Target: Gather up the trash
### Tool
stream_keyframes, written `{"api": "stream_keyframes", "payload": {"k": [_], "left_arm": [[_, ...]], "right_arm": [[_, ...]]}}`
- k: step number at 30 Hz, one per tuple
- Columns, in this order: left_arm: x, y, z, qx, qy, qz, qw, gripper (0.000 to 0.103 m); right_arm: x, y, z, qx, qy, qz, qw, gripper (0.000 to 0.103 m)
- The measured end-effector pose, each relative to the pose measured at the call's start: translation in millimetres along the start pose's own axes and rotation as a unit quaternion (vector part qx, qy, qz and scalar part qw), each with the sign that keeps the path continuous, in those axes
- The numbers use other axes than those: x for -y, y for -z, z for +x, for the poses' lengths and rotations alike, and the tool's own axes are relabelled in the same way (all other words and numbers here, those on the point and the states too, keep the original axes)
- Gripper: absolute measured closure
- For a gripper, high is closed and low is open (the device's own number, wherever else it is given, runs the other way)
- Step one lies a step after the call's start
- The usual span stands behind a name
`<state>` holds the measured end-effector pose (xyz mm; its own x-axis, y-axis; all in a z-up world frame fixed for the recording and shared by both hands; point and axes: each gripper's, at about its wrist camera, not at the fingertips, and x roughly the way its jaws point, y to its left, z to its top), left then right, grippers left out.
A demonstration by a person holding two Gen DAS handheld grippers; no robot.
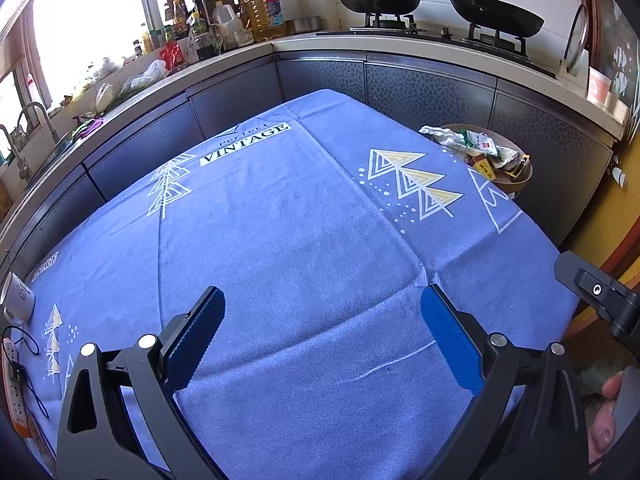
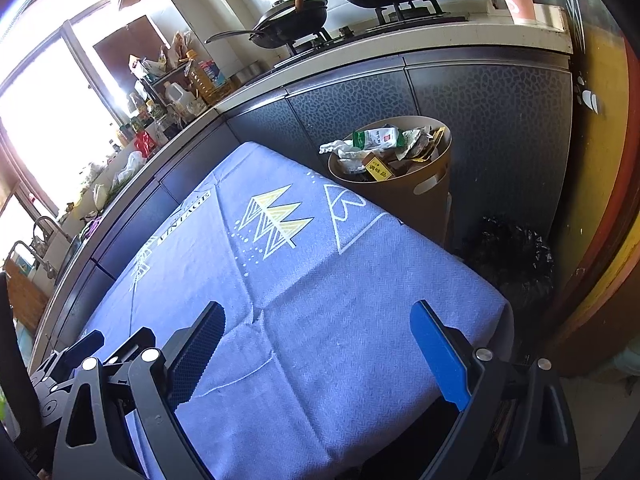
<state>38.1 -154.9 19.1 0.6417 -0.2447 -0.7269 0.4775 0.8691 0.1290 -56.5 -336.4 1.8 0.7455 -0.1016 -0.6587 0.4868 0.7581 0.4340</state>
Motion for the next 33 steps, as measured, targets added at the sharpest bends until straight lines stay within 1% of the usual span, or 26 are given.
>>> {"api": "stream_keyframes", "payload": {"k": [6,12,14,18,26,33], "left_arm": [[-6,1,-3,0.007,0.009,-0.009,0.9999,0.006],[-10,0,-6,0.019,-0.009,-0.011,0.9997,0.006],[-13,0,-7,0.02,-0.014,-0.013,0.9996,0.006],[-16,-1,-7,0.017,-0.013,-0.018,0.9996,0.006],[-7,0,-6,0.012,-0.01,-0.004,0.9999,0.006],[-4,0,-5,0.011,-0.013,-0.001,0.9999,0.006]], "right_arm": [[-8,-1,-9,0.018,0.006,-0.013,1.0,0.01],[-9,0,-8,0.01,0.009,-0.011,1.0,0.01],[-11,0,-8,0.01,0.009,-0.016,1.0,0.01],[-13,-1,-13,0.018,0.009,-0.019,1.0,0.01],[-9,-2,-15,0.017,0.008,-0.014,1.0,0.01],[-8,-3,-14,0.018,0.004,-0.014,1.0,0.01]]}}
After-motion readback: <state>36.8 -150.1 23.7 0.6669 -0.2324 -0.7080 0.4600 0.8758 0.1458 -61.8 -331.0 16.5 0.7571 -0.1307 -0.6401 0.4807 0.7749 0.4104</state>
